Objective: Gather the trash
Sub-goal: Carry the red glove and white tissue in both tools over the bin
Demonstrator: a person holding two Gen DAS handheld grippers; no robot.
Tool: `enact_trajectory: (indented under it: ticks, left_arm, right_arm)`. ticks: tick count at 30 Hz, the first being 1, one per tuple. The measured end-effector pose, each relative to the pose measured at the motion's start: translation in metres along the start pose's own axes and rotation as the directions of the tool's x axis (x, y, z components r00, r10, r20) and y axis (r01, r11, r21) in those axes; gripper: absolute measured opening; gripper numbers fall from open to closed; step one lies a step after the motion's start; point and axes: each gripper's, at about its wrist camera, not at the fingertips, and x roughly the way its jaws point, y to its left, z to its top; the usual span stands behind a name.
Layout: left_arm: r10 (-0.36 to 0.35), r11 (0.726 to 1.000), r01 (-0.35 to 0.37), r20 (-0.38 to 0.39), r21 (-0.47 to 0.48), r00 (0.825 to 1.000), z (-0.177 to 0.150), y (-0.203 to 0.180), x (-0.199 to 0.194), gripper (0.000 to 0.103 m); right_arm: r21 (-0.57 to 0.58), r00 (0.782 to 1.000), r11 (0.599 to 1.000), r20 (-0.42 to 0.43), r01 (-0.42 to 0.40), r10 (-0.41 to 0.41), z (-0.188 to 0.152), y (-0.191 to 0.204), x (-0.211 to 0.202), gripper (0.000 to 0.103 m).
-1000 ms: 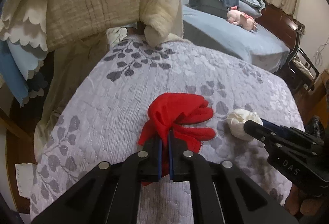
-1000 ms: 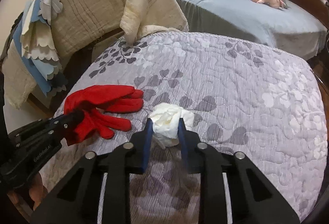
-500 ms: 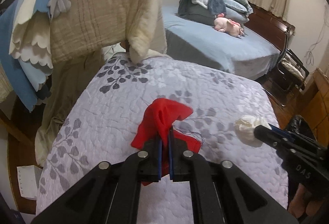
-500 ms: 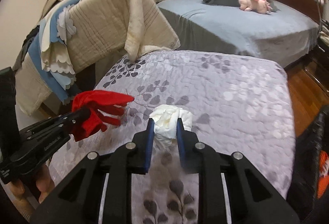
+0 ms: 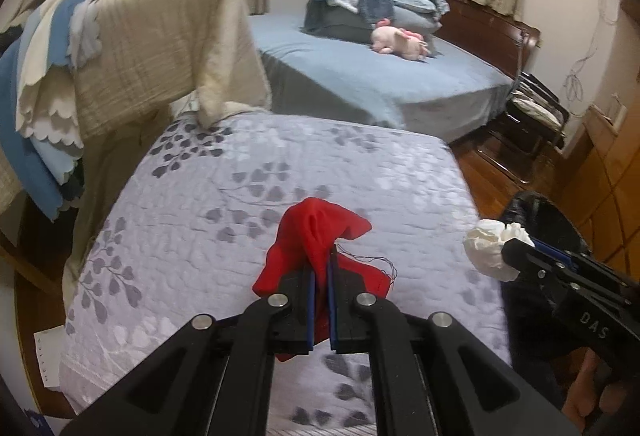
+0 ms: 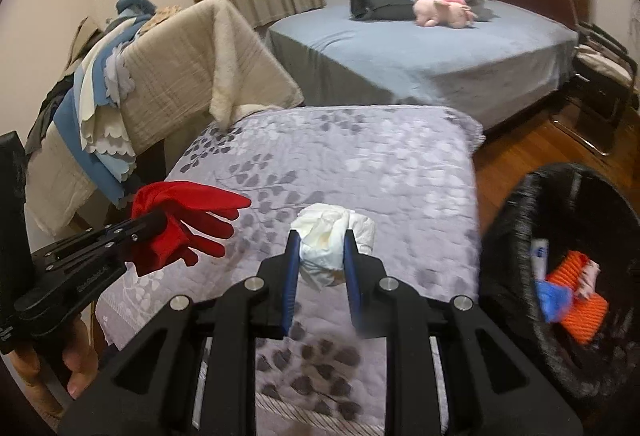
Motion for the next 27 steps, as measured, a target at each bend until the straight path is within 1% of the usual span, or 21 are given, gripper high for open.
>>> enact_trajectory:
  ticks: [10, 17, 23, 27]
  left_arm:
    - [-0.092, 0.991, 0.092, -0.007, 0.095, 0.996, -0.001, -0.097, -0.011, 0.005]
    - [-0.151, 0.976, 0.151, -0.007, 0.157, 0.988, 0.004, -0.174, -0.012, 0.005]
    - [-0.148, 0.973, 0.147, -0.009, 0.177, 0.989, 0.008, -0.228, -0.005, 0.005]
    - [-0.174, 0.967, 0.174, -0.013, 0.189, 0.985, 0.012, -0.266, -0.002, 0.005]
  right_arm:
    - [0.057, 0.994, 0.994, 0.049, 0.091, -0.094, -0.009, -0.067, -0.055, 0.021]
    - [0.122, 0.979, 0.978, 0.091, 0.170, -0.182, -0.008, -0.131, -0.092, 0.021]
    - [0.156, 0.964, 0.960, 0.095, 0.231, -0.248, -0.010, -0.183, -0.111, 0.021]
    - [0.190, 0.954, 0.946, 0.096, 0.264, -0.285, -0.012, -0.216, -0.120, 0.021]
